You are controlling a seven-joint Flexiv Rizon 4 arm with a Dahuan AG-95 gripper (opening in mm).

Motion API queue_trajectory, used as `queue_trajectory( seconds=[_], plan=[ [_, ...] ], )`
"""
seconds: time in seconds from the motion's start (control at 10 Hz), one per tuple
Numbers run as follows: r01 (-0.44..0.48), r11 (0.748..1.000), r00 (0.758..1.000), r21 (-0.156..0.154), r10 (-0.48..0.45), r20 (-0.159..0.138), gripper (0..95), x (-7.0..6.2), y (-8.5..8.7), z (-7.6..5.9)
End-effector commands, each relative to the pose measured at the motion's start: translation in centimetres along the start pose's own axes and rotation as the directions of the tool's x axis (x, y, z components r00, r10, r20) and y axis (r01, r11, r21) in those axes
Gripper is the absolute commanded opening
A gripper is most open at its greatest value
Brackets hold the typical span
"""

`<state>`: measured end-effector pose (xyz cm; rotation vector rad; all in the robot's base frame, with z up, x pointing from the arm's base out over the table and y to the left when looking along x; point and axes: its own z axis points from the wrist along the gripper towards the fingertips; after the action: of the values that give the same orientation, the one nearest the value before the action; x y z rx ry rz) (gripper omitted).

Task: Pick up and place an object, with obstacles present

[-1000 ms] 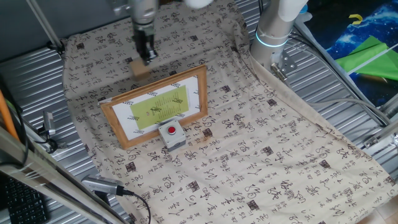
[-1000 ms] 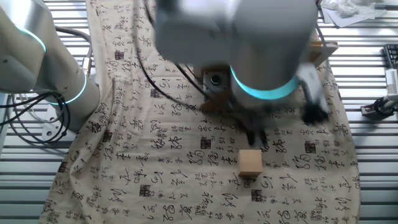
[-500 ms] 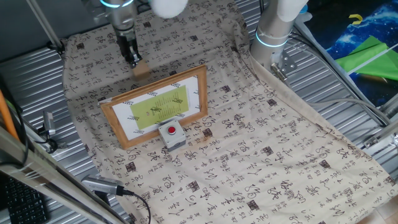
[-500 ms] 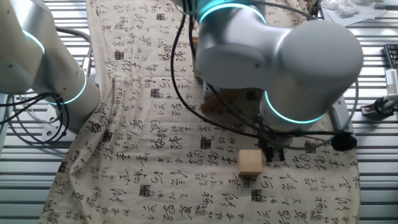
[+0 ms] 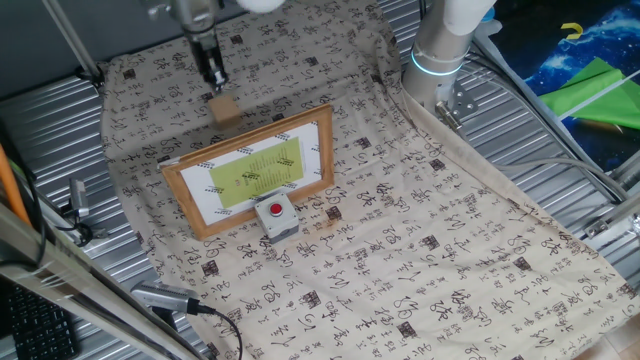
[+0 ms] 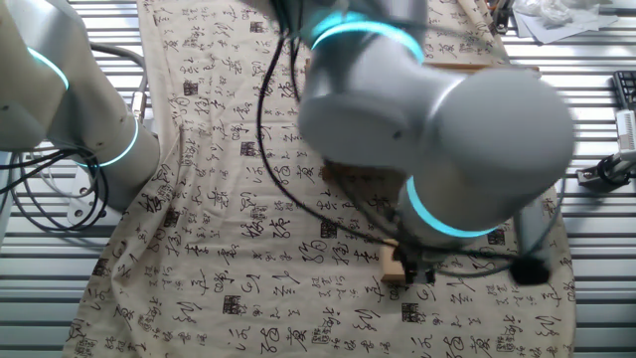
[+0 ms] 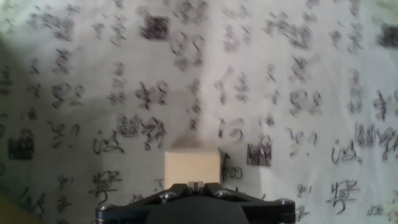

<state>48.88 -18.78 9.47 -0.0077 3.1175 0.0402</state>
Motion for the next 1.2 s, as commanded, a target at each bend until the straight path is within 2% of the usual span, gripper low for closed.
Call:
queue_trajectory(
  seconds=[0.1, 0.5, 0.9, 1.1, 1.2],
  plan=[
    [-0.002, 1.000, 1.000, 0.002, 0.002, 0.008, 0.0, 0.0, -0.1, 1.3],
    [-0.002, 1.000, 1.000, 0.005, 0.002, 0.012, 0.0, -0.1, -0.2, 2.2],
    [-0.002, 1.000, 1.000, 0.007, 0.002, 0.012, 0.0, -0.2, -0.2, 2.3],
    [0.009, 1.000, 1.000, 0.029, -0.010, 0.021, 0.0, -0.1, -0.2, 2.3],
    [0.027, 0.999, 0.999, 0.028, -0.028, 0.027, 57.0, -0.1, -0.2, 2.3]
  ],
)
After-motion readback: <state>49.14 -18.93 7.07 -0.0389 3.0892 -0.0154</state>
